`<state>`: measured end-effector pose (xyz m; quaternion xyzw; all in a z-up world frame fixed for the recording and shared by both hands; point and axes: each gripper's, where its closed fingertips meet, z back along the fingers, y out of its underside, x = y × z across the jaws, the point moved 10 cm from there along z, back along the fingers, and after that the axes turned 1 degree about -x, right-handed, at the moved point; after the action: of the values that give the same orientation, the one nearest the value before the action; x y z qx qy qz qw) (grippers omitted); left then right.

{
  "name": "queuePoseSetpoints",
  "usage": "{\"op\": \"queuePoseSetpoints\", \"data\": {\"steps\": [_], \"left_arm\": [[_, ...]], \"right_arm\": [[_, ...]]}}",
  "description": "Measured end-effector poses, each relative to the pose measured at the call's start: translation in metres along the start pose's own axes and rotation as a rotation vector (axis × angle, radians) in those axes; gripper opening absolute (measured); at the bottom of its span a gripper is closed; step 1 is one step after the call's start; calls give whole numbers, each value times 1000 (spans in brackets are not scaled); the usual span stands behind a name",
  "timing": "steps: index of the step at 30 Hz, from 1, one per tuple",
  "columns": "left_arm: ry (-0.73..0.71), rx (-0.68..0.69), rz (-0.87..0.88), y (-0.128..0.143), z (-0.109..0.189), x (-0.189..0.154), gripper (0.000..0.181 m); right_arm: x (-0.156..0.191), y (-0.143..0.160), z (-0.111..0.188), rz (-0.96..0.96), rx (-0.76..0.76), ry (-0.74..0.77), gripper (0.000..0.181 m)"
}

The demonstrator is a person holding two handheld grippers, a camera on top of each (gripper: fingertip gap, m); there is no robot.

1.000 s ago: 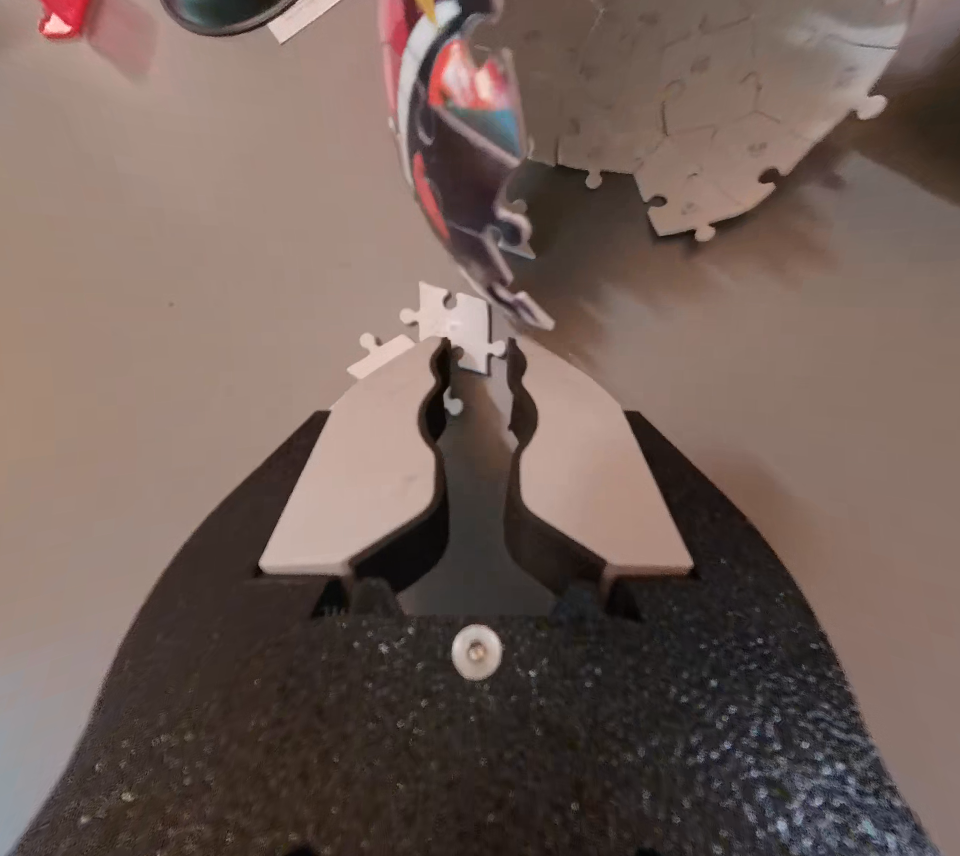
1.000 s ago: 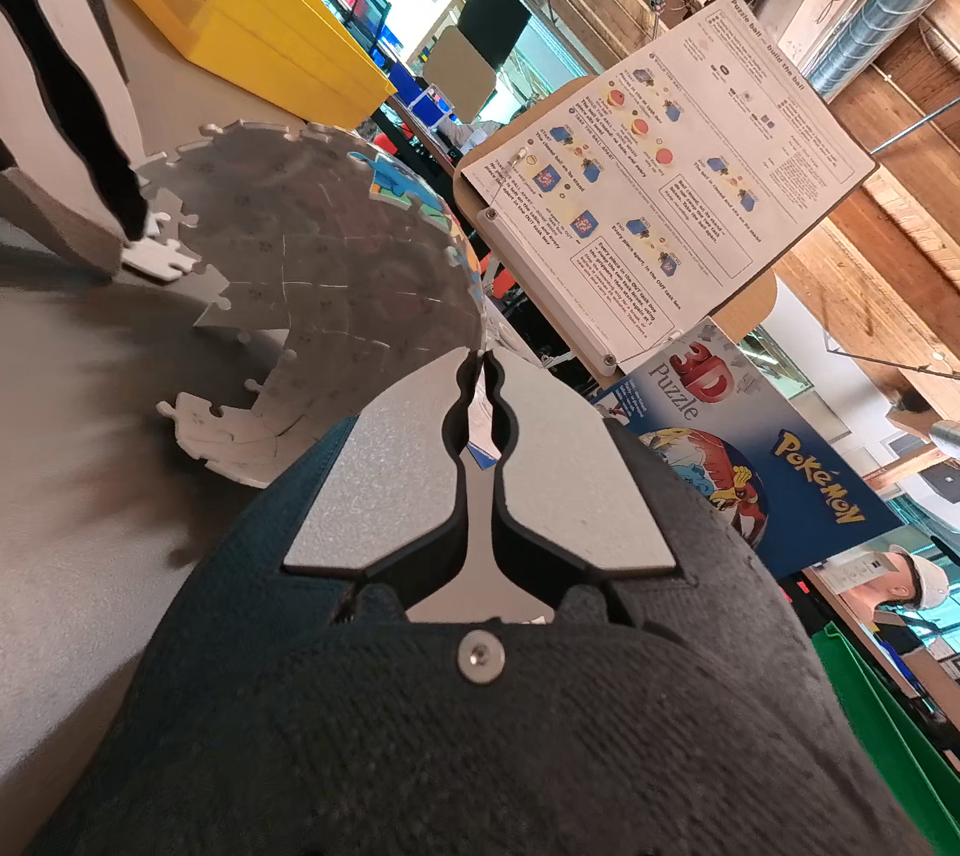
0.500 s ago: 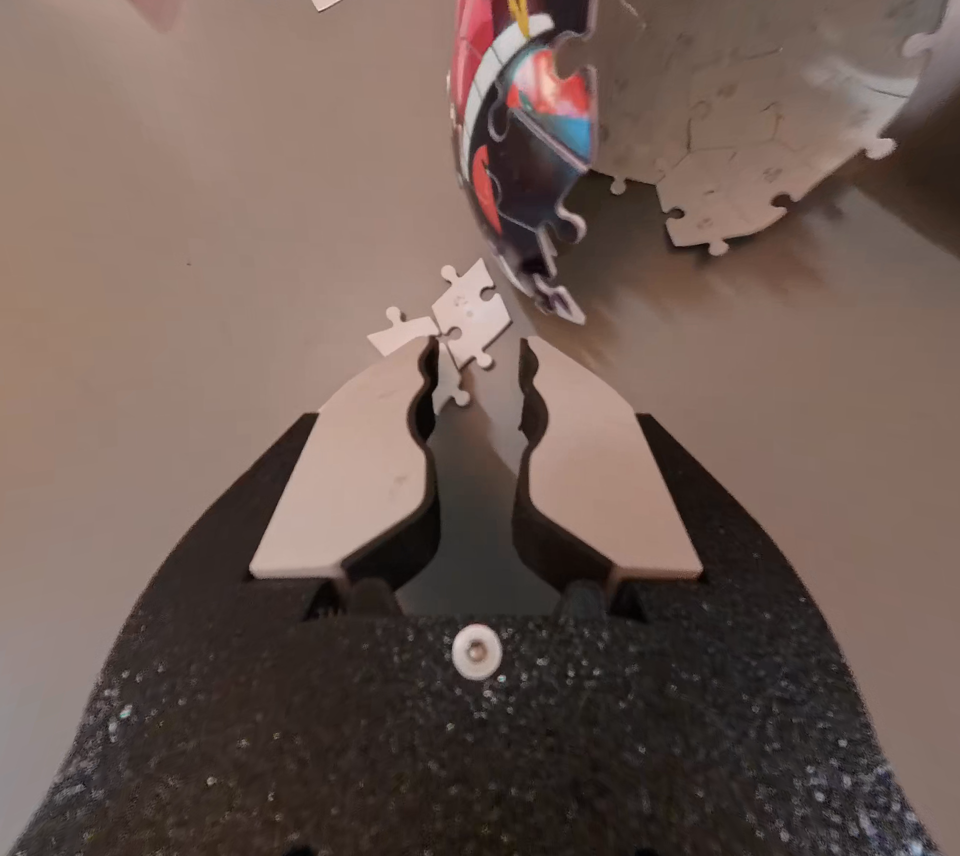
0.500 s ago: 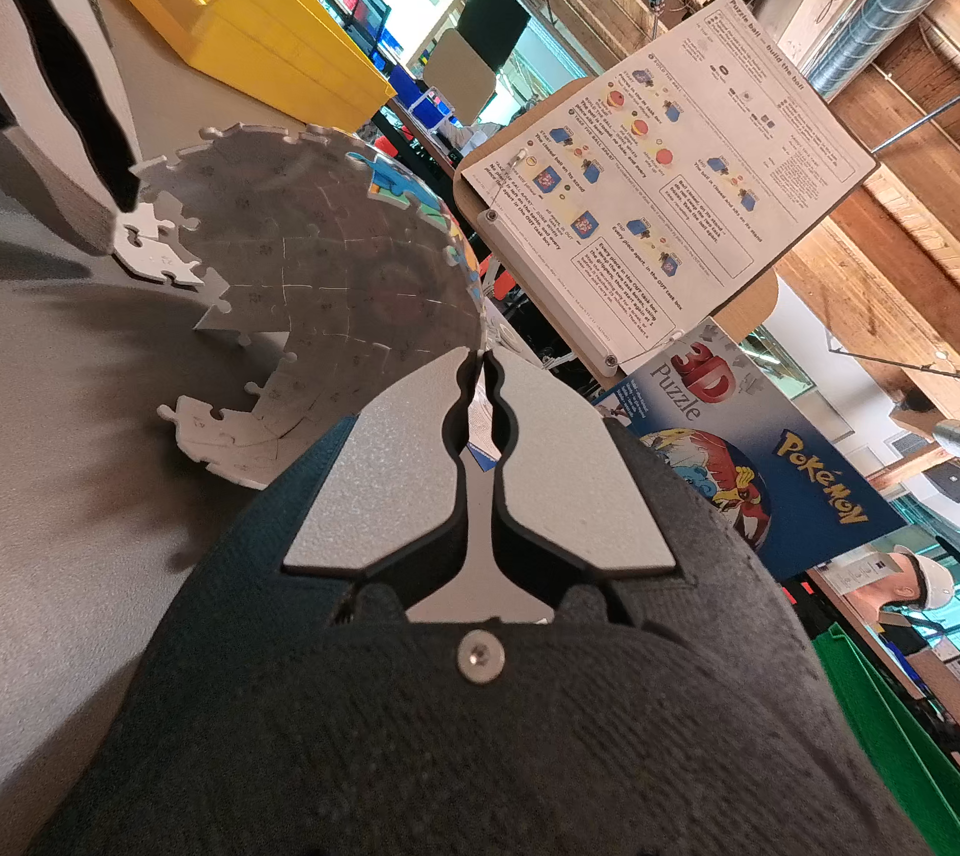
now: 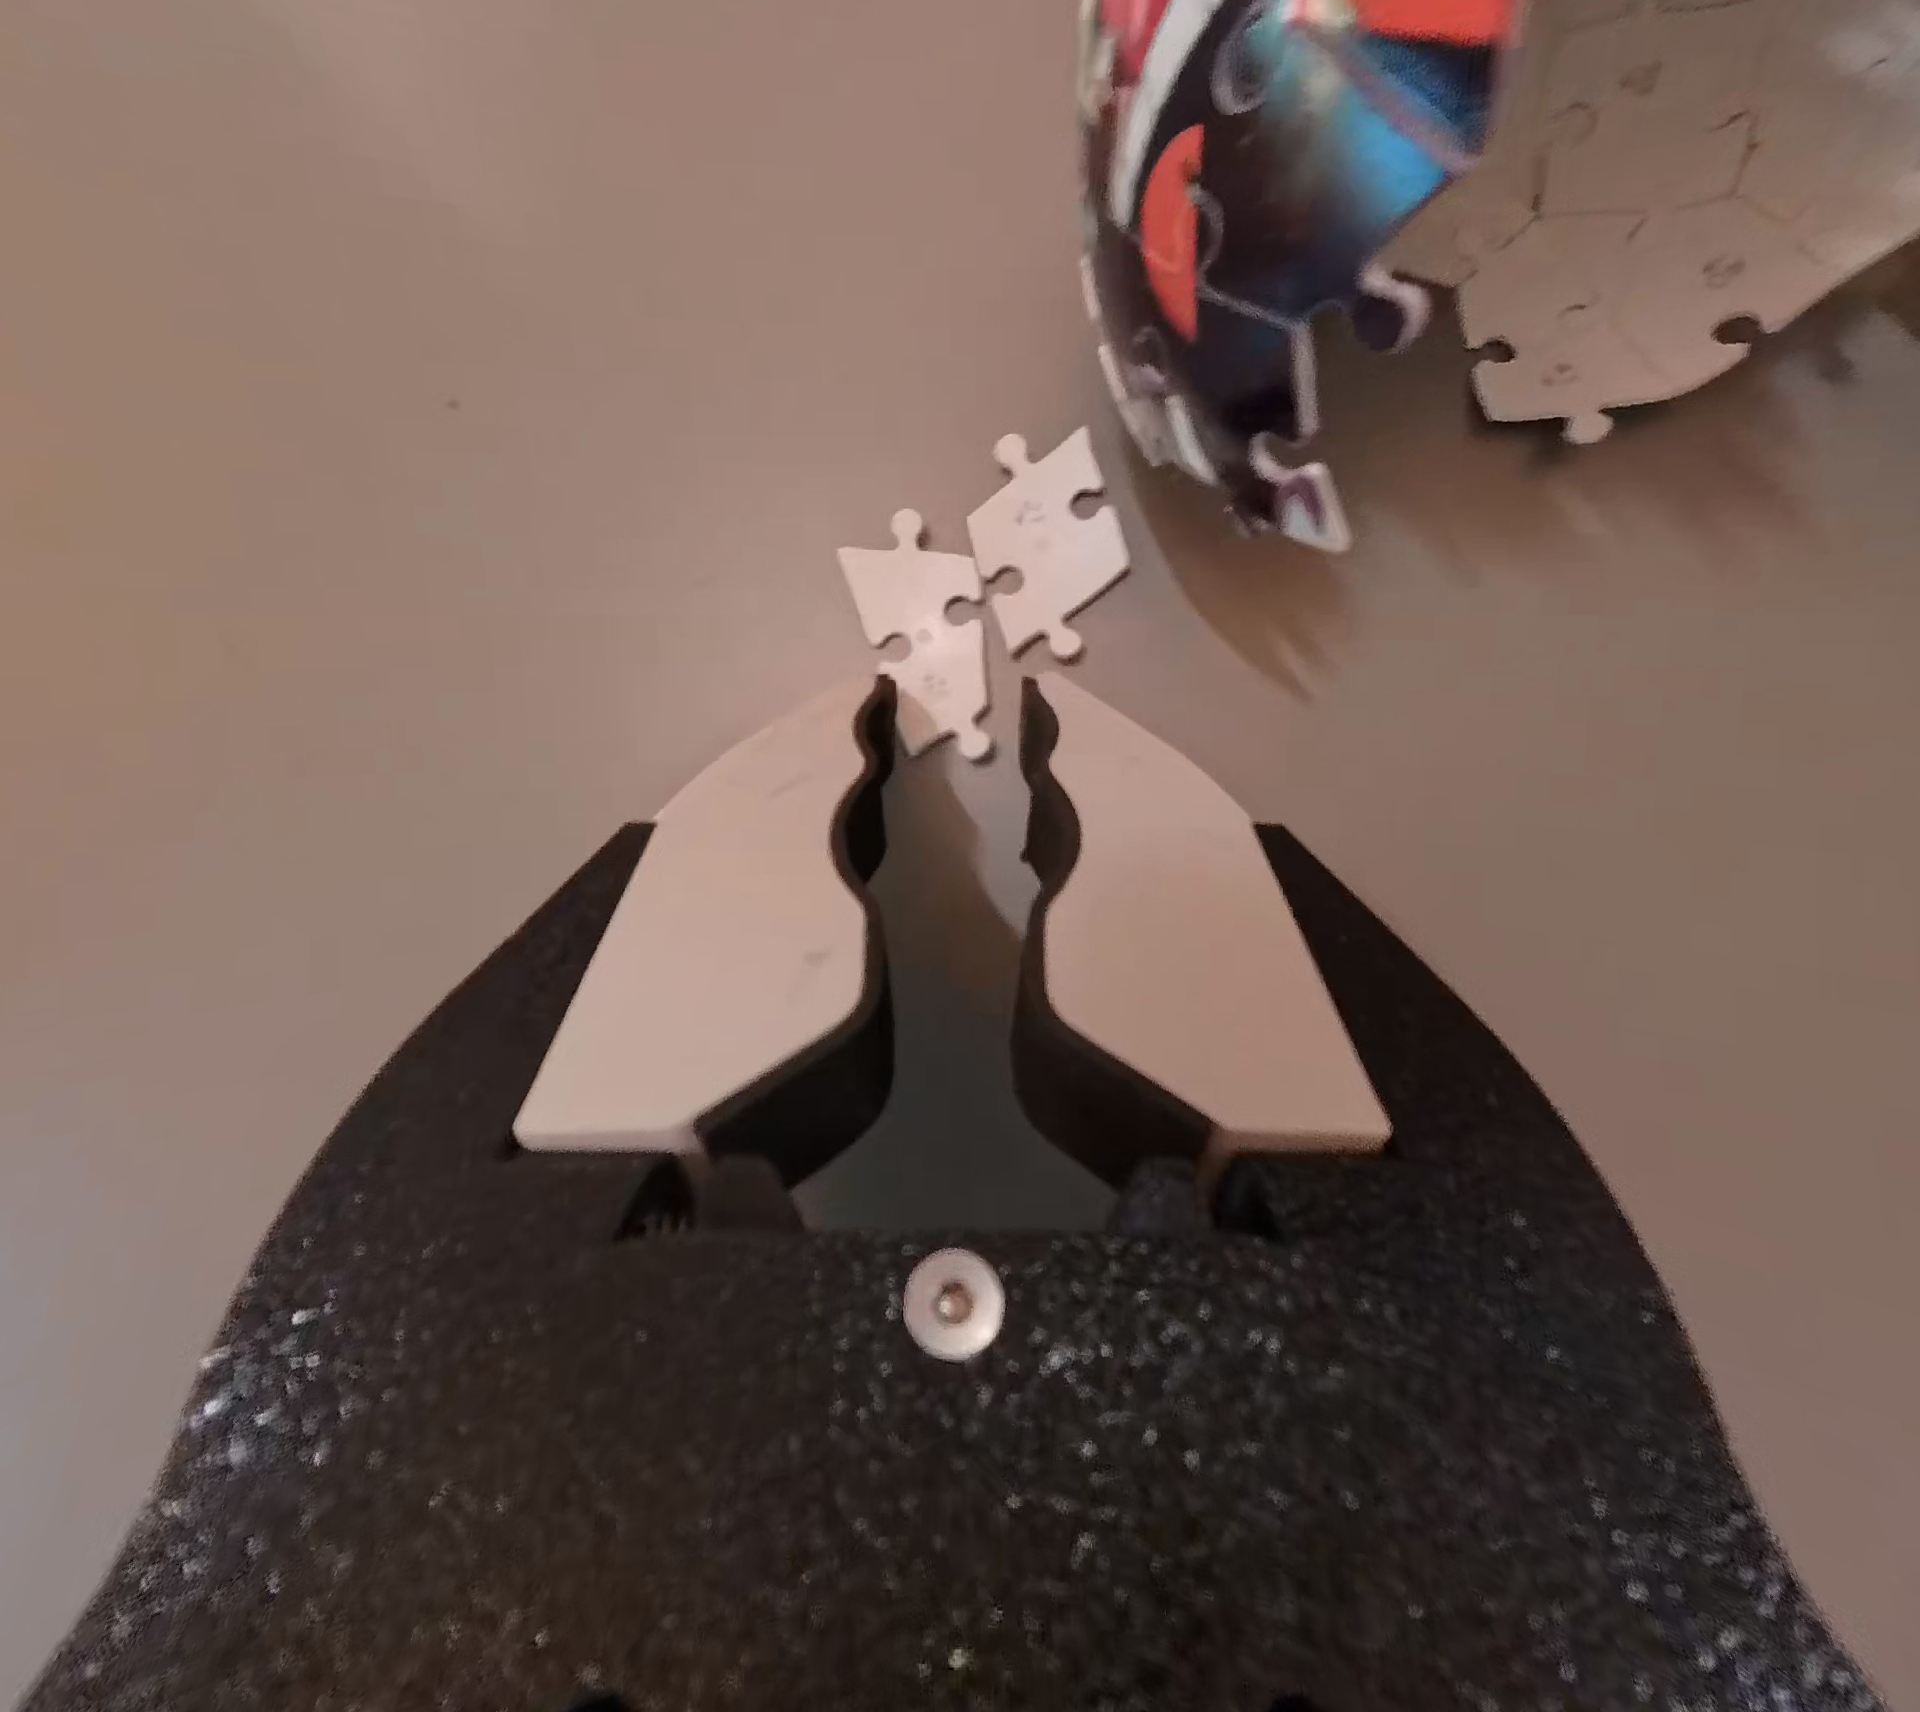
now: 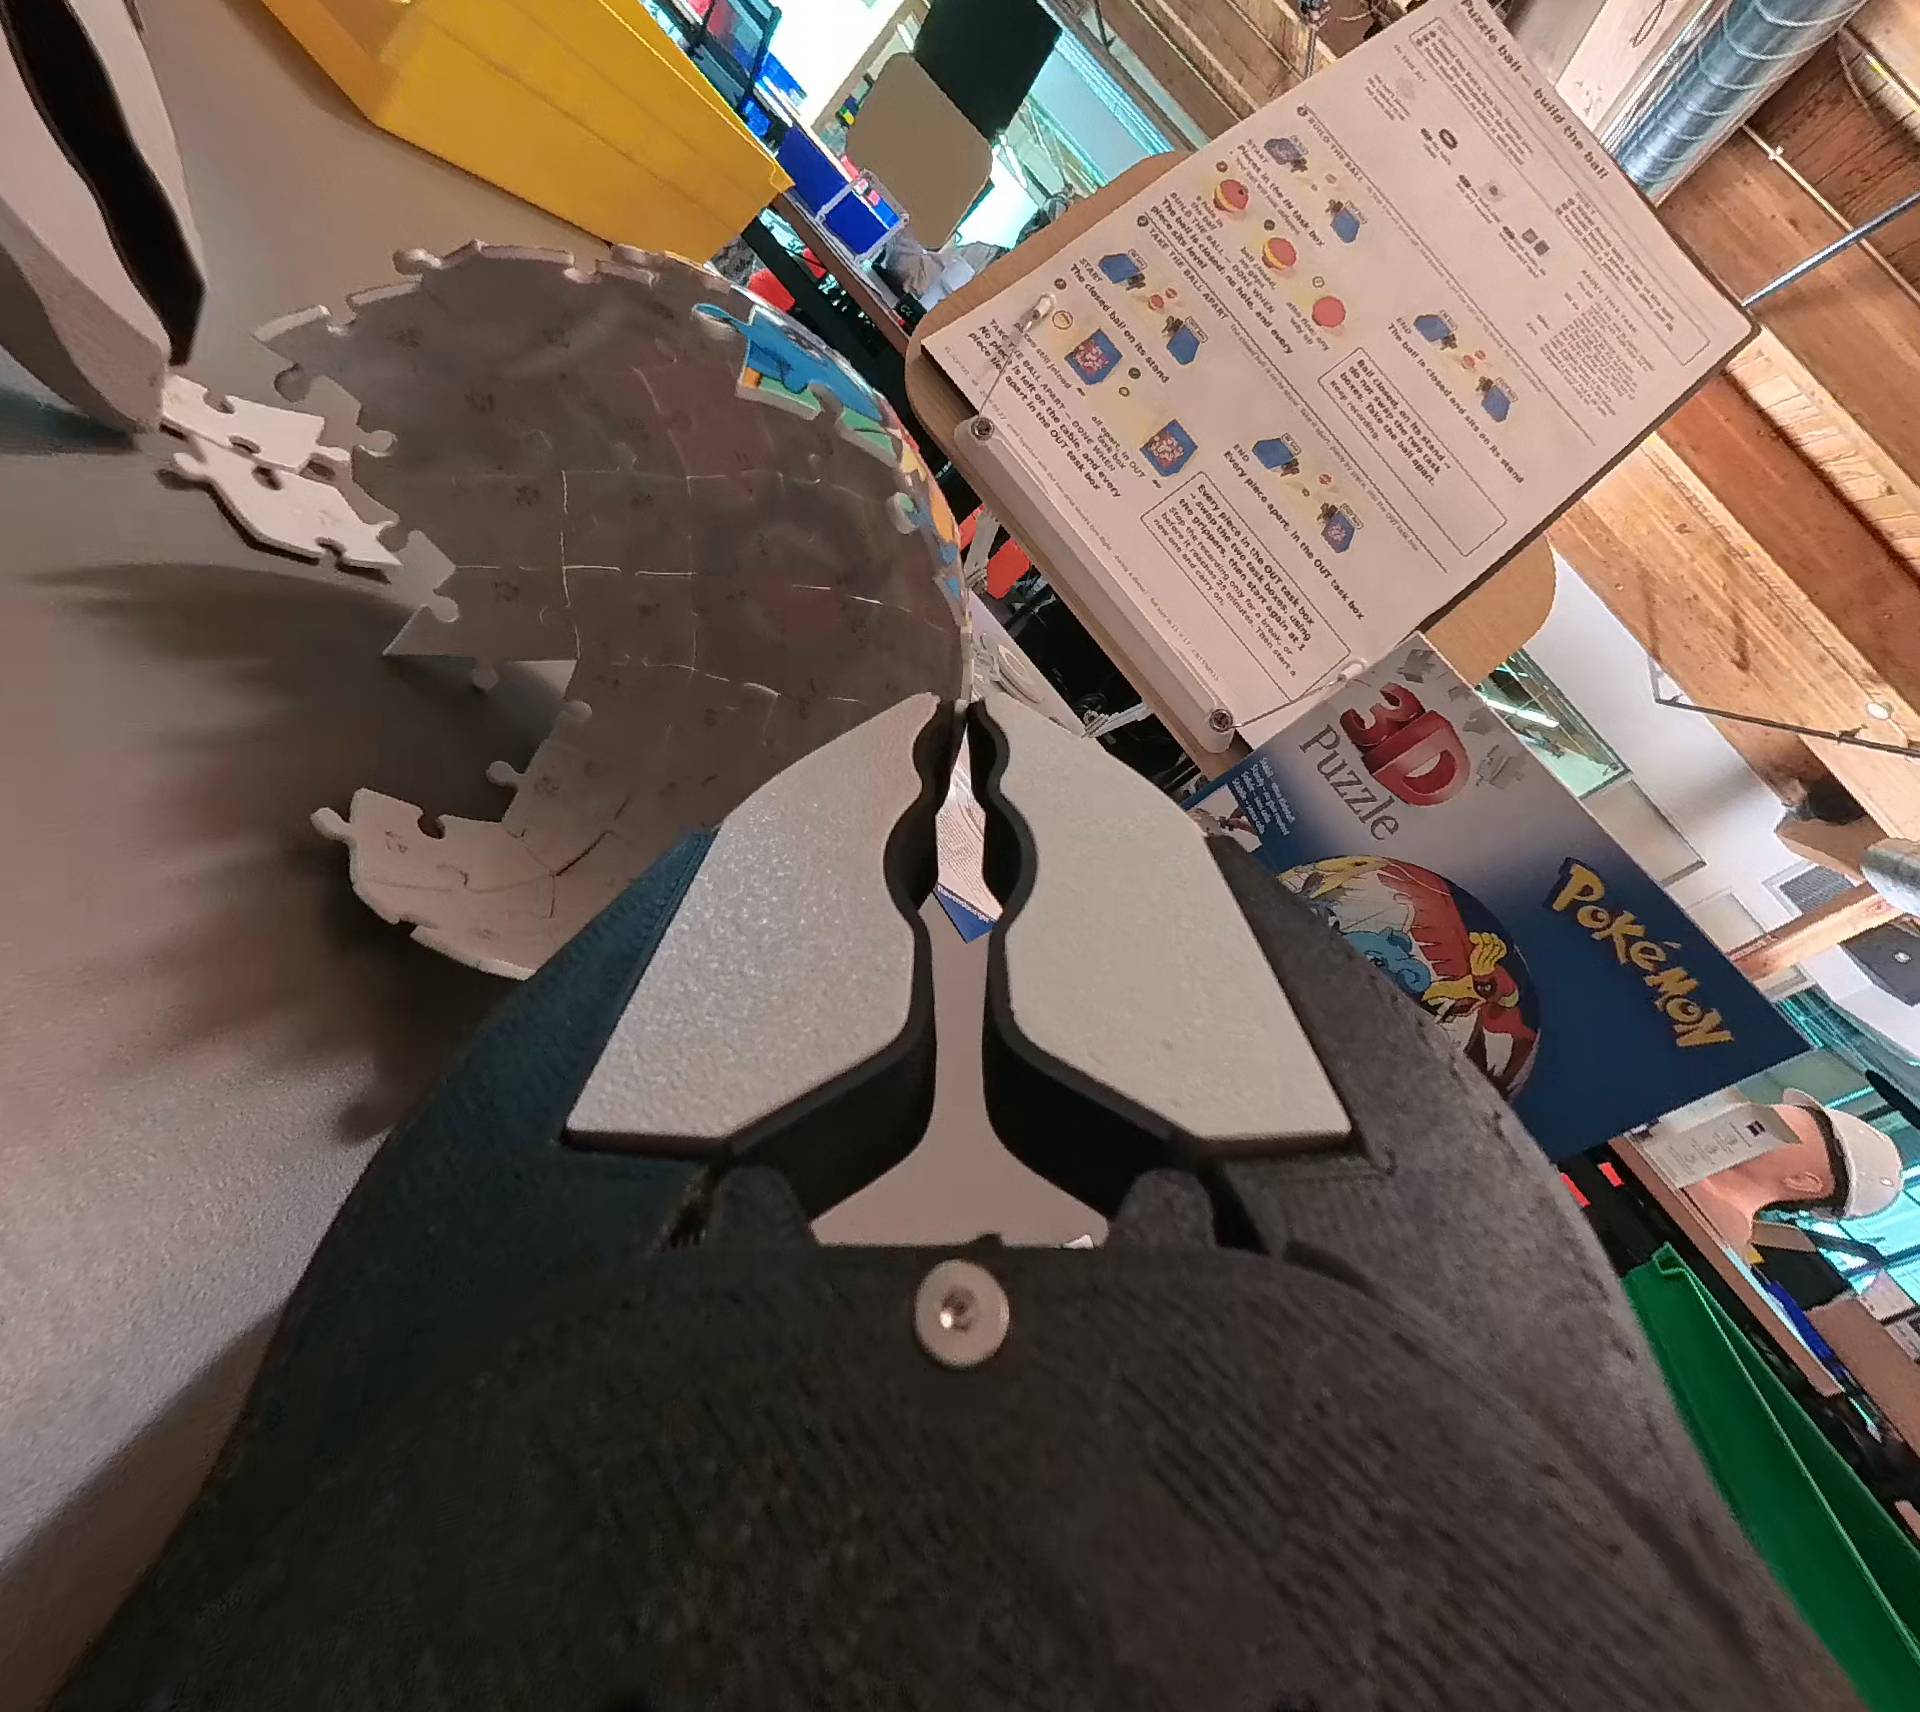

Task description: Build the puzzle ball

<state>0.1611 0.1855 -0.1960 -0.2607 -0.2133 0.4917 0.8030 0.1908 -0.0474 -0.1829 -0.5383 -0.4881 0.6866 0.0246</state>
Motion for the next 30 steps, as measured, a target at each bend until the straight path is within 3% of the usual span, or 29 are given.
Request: {"op": "queuePoseSetpoints", "data": {"steps": [6, 13, 21, 30], "left_arm": [[4, -29, 5, -9, -4, -12, 34], [2, -23, 34, -17, -16, -17, 31], [81, 22, -63, -5, -2, -16, 25], [178, -17, -247, 7, 10, -42, 25]], "right_arm": [[0, 0, 0, 2, 4, 2, 3], [-1, 1, 0, -1, 14, 7, 3], [-2, 2, 0, -5, 18, 9, 3], [1, -2, 0, 60, 1, 14, 3]]}}
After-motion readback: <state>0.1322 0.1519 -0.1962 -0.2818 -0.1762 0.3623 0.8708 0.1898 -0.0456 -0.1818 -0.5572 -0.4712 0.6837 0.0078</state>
